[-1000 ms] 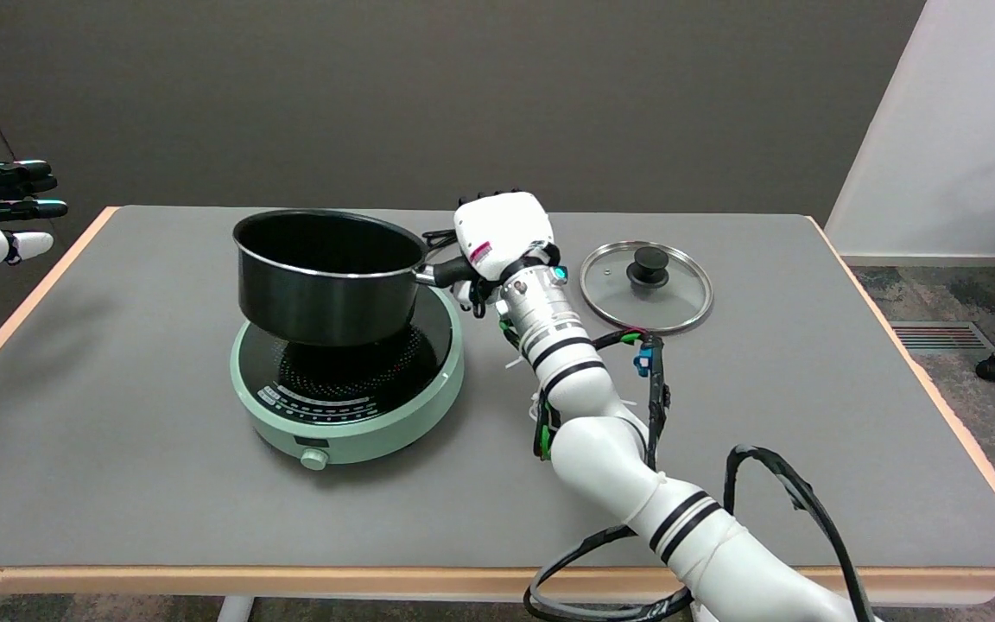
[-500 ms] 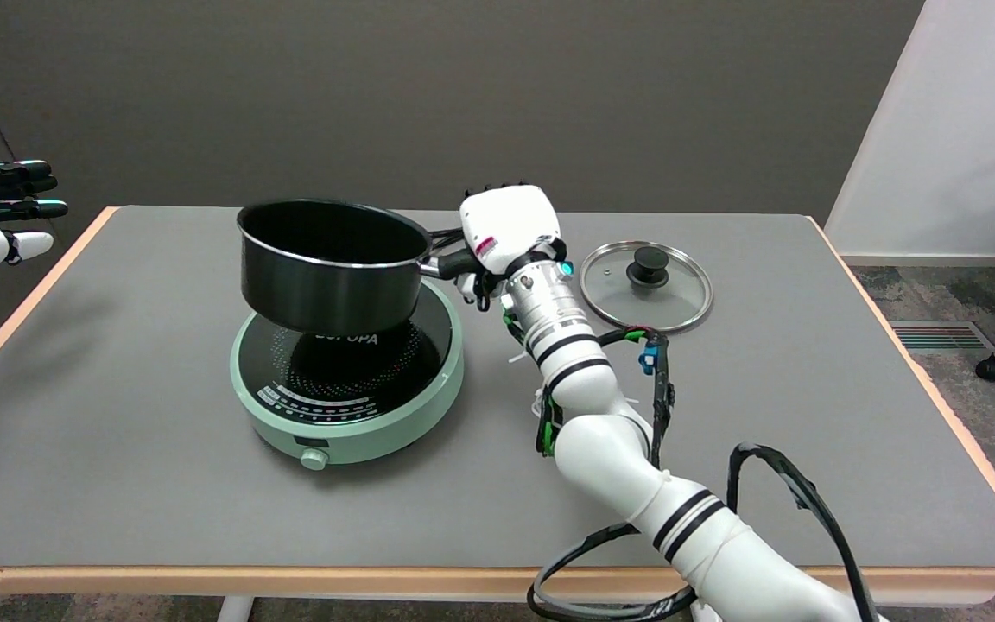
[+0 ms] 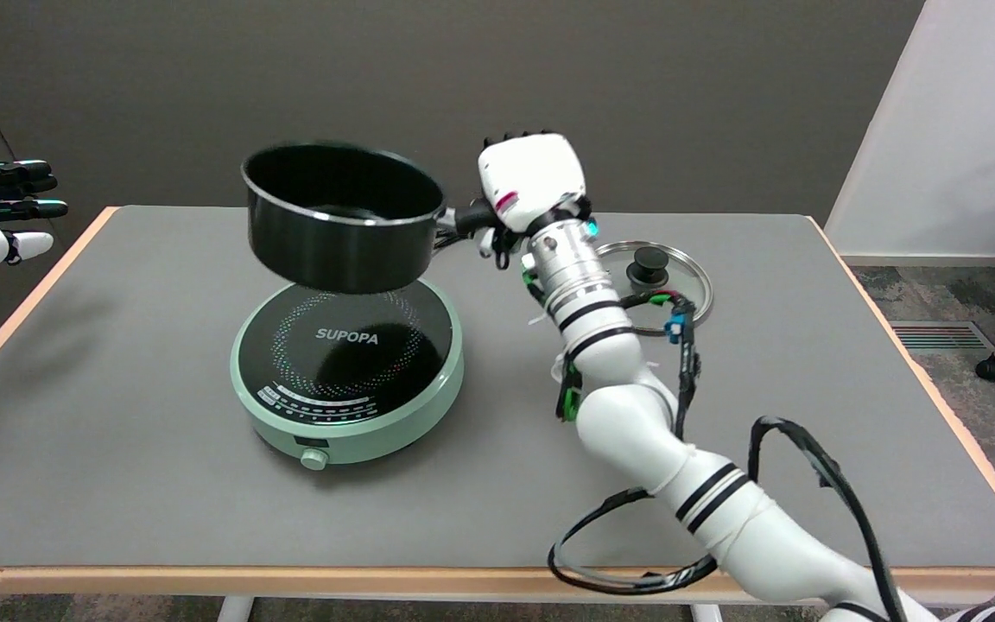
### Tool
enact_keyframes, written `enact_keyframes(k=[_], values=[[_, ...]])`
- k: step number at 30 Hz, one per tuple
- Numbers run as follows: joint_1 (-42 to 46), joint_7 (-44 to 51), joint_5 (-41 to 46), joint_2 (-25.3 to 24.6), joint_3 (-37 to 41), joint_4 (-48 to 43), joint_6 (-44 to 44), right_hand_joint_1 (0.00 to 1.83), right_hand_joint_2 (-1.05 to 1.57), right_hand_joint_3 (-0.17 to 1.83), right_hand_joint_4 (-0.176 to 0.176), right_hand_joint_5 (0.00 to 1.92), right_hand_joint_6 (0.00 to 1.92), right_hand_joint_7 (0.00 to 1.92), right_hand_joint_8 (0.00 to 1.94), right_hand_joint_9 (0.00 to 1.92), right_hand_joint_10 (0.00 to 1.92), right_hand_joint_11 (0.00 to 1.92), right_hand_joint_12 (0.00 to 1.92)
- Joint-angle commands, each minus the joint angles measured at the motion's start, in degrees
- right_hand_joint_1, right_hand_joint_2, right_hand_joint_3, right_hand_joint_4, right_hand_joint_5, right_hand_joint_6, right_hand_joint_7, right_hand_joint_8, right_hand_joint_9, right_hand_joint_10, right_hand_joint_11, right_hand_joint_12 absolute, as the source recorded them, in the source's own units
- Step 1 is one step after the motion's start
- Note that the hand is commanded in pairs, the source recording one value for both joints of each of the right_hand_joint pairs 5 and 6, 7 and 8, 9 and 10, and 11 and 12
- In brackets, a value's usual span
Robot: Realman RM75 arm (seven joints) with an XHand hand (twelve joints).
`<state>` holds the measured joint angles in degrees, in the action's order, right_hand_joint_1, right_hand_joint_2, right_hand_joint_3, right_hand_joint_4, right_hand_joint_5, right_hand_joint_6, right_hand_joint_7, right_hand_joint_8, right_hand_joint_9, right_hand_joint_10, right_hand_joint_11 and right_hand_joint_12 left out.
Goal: Pick up the soup pot.
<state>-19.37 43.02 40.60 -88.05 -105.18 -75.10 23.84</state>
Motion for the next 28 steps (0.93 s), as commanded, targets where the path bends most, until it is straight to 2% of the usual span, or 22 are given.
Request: enact_keyframes(k=[1,9,15,21,28], values=[[-0.29,-0.45,8.68,14.05,0.51,-11.81,0.18,0.95,1.26,0.97,-0.087,1.77,1.77,1.77,1.77,1.77,1.77,1.77,1.77],[5.36,-1.26,13.37,23.97,6.20,-19.27,-0.17,0.95,1.26,0.97,-0.086,1.78,1.78,1.78,1.78,1.78,1.78,1.78,1.78],[13.03,-4.20,13.01,28.35,13.63,-24.14,-0.38,0.95,1.26,0.95,-0.086,1.78,1.78,1.78,1.78,1.78,1.78,1.78,1.78],[22.93,-5.34,12.93,30.61,21.74,-27.24,-0.54,0.95,1.28,0.93,-0.085,1.79,1.79,1.79,1.79,1.79,1.79,1.79,1.79],[33.20,-8.01,11.93,30.47,29.48,-28.78,-0.32,0.94,1.31,0.89,-0.081,1.82,1.82,1.82,1.82,1.82,1.82,1.82,1.82]])
